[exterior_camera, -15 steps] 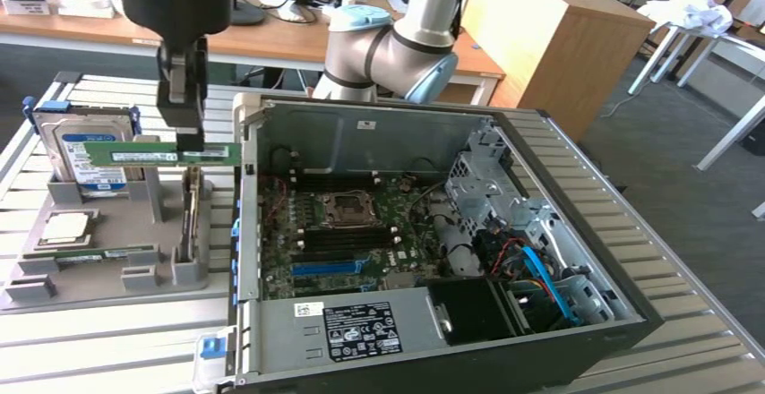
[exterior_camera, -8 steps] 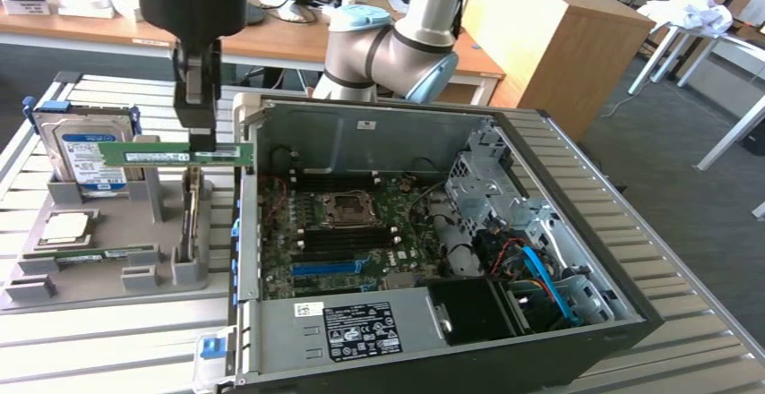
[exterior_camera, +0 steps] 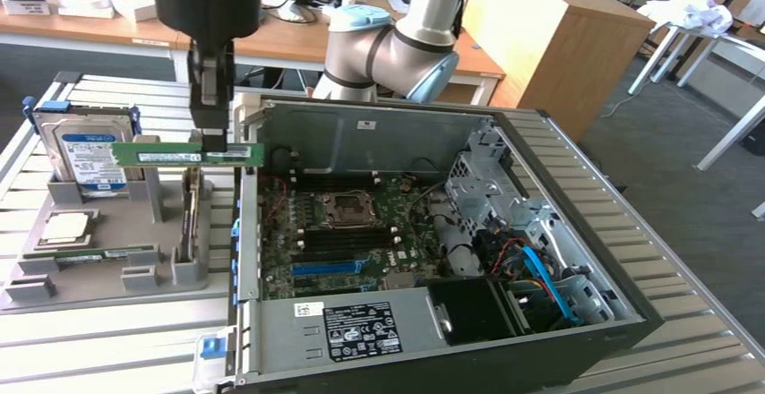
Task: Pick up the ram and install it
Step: 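Pick up the ram and move it above insertion slot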
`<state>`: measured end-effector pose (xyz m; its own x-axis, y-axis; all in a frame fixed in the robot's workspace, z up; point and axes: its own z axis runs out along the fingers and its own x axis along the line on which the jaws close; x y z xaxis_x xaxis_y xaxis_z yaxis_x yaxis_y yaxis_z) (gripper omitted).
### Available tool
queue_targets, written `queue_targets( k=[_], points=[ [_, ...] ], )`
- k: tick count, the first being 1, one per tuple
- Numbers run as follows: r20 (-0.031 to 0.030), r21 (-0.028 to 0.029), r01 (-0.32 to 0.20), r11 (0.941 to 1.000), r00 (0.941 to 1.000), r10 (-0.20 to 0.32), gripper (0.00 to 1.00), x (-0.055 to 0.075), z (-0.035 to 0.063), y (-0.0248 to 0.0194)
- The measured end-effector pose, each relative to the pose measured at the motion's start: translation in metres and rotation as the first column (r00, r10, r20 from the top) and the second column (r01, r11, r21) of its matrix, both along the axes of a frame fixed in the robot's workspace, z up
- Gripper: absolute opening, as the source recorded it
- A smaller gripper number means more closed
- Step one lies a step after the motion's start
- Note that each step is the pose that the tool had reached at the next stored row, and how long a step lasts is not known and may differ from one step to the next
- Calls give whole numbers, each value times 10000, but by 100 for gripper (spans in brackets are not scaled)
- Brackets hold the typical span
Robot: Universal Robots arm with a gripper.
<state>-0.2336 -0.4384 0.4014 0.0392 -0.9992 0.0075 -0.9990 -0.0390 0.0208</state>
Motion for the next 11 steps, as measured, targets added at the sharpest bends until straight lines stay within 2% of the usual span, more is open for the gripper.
queue_targets(
  k=[11],
  points=[
    [0,0,-1,10000,10000,1,12,141,-1,0]
  ],
)
